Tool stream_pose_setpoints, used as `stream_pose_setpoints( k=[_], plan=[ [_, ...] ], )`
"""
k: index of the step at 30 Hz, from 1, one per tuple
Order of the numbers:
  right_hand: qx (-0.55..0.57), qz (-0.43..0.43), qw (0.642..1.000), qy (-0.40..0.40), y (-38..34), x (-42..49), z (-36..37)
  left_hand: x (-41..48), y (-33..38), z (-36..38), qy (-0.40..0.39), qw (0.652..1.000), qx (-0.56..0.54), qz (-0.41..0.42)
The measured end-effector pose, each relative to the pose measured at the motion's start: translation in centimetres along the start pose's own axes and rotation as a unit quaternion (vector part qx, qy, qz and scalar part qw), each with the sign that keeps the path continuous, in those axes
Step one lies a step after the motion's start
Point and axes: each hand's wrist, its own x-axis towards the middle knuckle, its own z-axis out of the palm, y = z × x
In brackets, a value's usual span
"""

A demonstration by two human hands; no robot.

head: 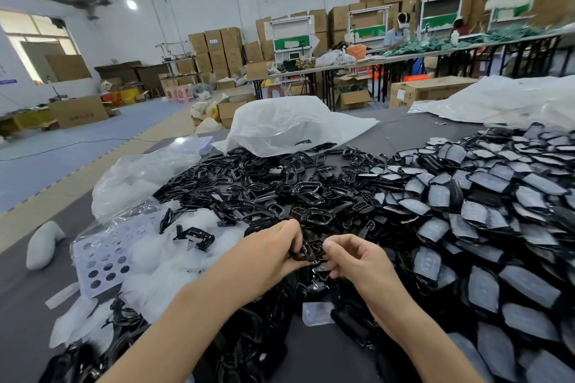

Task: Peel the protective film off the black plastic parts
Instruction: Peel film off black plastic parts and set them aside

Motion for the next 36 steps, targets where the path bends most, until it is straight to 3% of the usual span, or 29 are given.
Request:
stream_pose_setpoints(
  k=[6,9,11,14,19,22,25,28,32,34,36],
  plan=[
    [0.043,0.019,0.999,0.018,0.6,0.6,-0.3,0.3,-0.1,-1.3,-0.036,0.999,-0.020,0.012],
    [0.081,0.028,0.996,0.023,0.5,0.8,-0.6,0.6,-0.4,-2.4,-0.058,0.989,-0.123,-0.049],
    [0.112,0.040,0.992,0.031,0.3,0.9,-0.7,1.0,-1.3,-3.4,-0.031,0.980,-0.171,-0.099],
    [0.154,0.057,0.985,0.052,0.1,1.0,-0.7,1.6,-4.2,-4.6,-0.008,0.984,-0.103,-0.145],
    [0.163,0.050,0.984,0.056,0.2,1.1,-0.7,-1.0,-7.7,-4.8,-0.081,0.964,0.004,-0.253],
    [0.159,0.041,0.985,0.048,0.2,1.0,-0.7,-2.8,-6.7,-3.8,-0.139,0.966,0.002,-0.220],
    [0.165,0.039,0.984,0.048,0.1,0.9,-0.7,-3.6,-5.1,-2.4,-0.145,0.975,0.039,-0.166],
    [0.164,0.042,0.984,0.051,0.0,0.9,-0.6,-3.7,-4.0,-1.7,-0.168,0.964,0.119,-0.166],
    [0.163,0.043,0.984,0.055,-0.2,0.8,-0.5,-4.0,-3.3,-2.1,-0.184,0.963,0.098,-0.170],
    [0.163,0.044,0.984,0.057,-0.2,0.7,-0.5,-4.2,-3.1,-2.5,-0.155,0.971,0.083,-0.162],
    [0.161,0.044,0.984,0.057,-0.3,0.6,-0.4,-4.2,-2.8,-2.7,-0.039,0.984,-0.007,-0.175]
  ],
)
